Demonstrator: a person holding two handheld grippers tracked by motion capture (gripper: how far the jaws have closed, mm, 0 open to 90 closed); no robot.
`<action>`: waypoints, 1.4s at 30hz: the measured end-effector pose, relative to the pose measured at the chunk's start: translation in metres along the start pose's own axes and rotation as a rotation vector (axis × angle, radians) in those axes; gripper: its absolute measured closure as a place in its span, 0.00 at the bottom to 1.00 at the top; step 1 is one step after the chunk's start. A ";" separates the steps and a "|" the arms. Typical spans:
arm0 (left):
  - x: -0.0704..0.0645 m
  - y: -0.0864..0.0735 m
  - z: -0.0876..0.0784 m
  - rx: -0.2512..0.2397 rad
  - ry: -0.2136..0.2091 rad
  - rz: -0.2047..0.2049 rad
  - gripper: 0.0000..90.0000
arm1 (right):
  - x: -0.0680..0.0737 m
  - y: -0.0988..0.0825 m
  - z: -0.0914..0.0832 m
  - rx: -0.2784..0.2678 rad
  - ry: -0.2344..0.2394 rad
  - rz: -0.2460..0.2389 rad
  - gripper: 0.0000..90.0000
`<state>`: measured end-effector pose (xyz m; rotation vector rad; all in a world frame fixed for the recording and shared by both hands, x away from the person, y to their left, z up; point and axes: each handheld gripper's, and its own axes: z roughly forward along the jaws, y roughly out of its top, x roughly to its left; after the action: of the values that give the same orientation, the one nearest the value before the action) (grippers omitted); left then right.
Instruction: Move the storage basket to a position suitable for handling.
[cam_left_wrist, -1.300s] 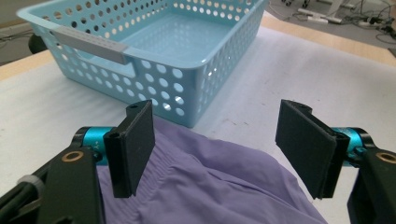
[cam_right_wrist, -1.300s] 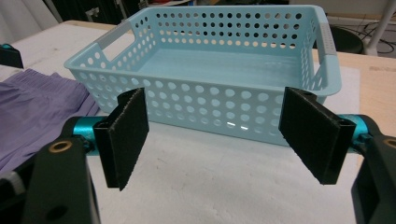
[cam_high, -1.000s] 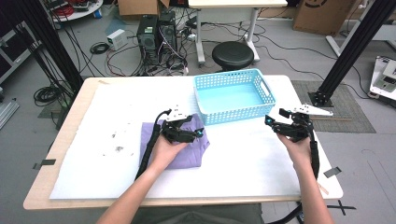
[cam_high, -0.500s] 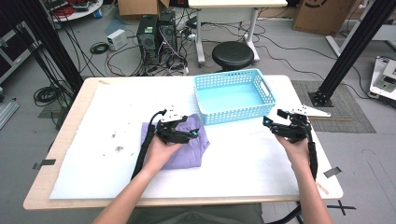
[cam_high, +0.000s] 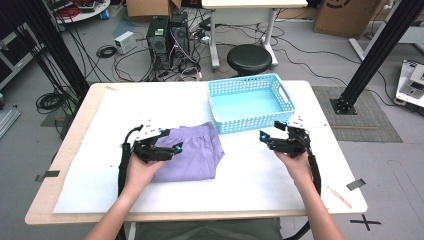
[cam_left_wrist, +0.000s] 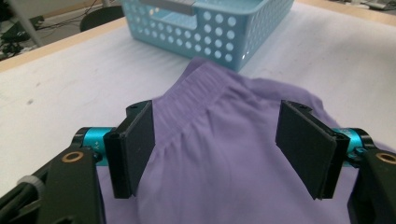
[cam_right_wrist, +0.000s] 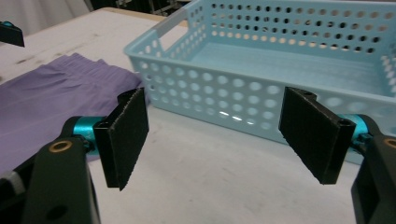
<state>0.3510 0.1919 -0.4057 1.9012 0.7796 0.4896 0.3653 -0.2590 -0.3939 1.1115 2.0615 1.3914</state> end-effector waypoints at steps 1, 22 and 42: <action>0.001 -0.003 -0.004 0.001 0.003 -0.005 0.32 | 0.004 -0.001 0.003 -0.001 0.008 0.000 0.27; 0.005 -0.071 -0.061 0.182 0.071 -0.207 0.33 | 0.115 -0.023 0.062 0.245 0.126 -0.059 0.29; -0.011 -0.071 -0.053 0.242 0.093 -0.287 0.47 | 0.155 -0.035 0.082 0.395 0.114 -0.024 0.53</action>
<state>0.2880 0.2396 -0.4464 1.9528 1.1978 0.3161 0.3174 -0.0945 -0.4450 1.1732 2.4975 1.0830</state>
